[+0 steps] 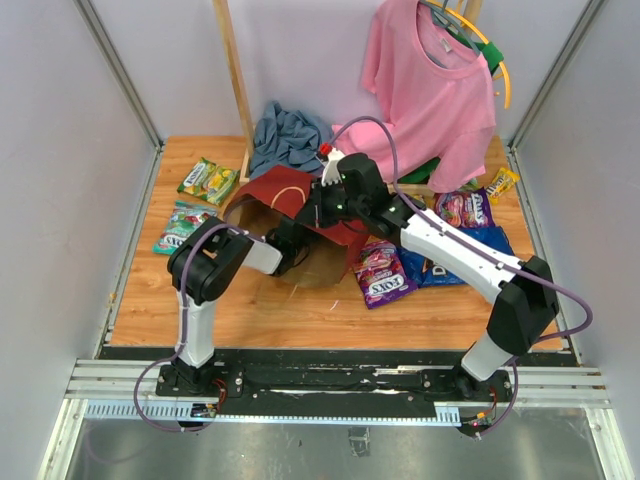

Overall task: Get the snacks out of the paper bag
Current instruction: Take out the snack from the paper bag.

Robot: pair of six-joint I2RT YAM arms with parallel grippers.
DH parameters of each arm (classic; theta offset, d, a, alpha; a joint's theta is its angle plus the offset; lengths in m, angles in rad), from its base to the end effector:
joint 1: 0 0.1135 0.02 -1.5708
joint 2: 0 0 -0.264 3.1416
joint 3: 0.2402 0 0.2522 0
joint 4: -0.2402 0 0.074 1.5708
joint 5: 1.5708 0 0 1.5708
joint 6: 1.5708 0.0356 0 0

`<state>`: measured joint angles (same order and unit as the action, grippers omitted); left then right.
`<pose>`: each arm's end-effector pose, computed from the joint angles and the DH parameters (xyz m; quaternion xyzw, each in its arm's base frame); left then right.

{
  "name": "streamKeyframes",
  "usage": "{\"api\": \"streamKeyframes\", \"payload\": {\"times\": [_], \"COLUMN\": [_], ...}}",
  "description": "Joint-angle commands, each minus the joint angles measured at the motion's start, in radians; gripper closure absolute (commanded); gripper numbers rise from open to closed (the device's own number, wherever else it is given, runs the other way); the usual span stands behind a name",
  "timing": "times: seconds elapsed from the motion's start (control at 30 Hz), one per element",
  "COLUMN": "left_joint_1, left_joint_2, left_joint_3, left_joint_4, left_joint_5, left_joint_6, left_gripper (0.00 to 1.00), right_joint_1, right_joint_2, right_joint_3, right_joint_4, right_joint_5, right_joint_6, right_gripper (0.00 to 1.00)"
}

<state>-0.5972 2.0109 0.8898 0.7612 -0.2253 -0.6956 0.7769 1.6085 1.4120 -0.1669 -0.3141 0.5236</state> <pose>0.3309 -0.2154 0.1195 -0.1041 0.8129 -0.2668 0.5071 0.2652 0.2762 0.3500 -0.1908 0.7954 0.4419 0.3683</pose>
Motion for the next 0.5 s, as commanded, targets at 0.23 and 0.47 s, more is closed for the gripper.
{"api": "streamKeyframes", "payload": {"times": [0.23, 0.47], "left_joint_1": [0.005, 0.004], "left_joint_2": [-0.302, -0.528], "left_joint_3": [-0.142, -0.183], "left_joint_4": [-0.054, -0.153], "left_joint_5": [-0.083, -0.071], "left_joint_6": [0.077, 0.132], "left_gripper": [0.99, 1.0], "right_joint_1": [0.02, 0.024], "right_joint_2": [-0.011, -0.028], "right_joint_3": [0.025, 0.021], "right_joint_4": [-0.034, -0.035], "right_joint_5": [-0.011, 0.021], "right_joint_6": [-0.009, 0.001], "right_gripper": [0.99, 0.99]}}
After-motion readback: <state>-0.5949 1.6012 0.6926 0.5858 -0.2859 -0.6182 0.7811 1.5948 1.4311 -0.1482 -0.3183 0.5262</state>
